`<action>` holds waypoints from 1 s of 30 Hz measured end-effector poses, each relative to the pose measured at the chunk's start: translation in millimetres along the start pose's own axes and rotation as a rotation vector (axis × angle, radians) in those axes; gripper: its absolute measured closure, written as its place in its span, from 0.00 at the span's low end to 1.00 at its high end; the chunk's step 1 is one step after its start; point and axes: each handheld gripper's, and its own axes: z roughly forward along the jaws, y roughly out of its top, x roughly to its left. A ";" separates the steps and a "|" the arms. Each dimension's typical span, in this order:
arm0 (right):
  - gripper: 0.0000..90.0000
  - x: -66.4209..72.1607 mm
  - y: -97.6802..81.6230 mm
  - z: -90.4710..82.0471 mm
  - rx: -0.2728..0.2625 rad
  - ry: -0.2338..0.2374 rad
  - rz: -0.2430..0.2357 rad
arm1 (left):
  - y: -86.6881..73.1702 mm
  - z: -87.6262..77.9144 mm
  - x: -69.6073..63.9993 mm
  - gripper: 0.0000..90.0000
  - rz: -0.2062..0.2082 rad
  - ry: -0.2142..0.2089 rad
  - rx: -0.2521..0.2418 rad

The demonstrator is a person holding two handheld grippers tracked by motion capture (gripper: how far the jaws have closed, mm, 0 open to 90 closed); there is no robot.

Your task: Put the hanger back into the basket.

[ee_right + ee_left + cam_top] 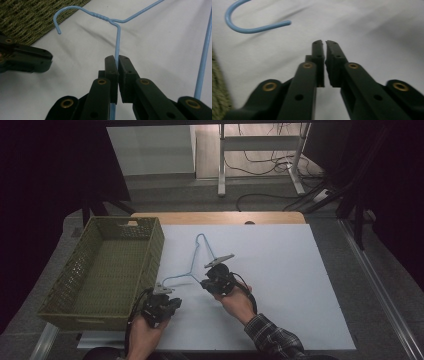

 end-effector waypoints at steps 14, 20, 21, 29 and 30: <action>0.96 -2.2 -0.7 -4.2 -0.007 0.010 0.006 | 12.6 16.9 5.6 0.99 -0.030 0.152 -0.022; 0.96 -2.7 -1.6 -4.5 -0.005 0.016 0.006 | 14.4 14.3 5.4 0.99 -0.038 0.170 -0.061; 0.96 -2.8 -1.8 -4.4 -0.003 0.016 0.007 | 14.8 13.5 5.6 0.99 -0.036 0.169 -0.064; 0.96 -4.0 -3.5 -3.5 0.013 0.018 0.004 | 18.1 7.6 5.2 0.99 -0.035 0.153 -0.108; 0.96 -4.4 -3.8 -3.1 0.013 0.019 0.000 | 18.4 7.2 5.4 0.99 -0.036 0.151 -0.112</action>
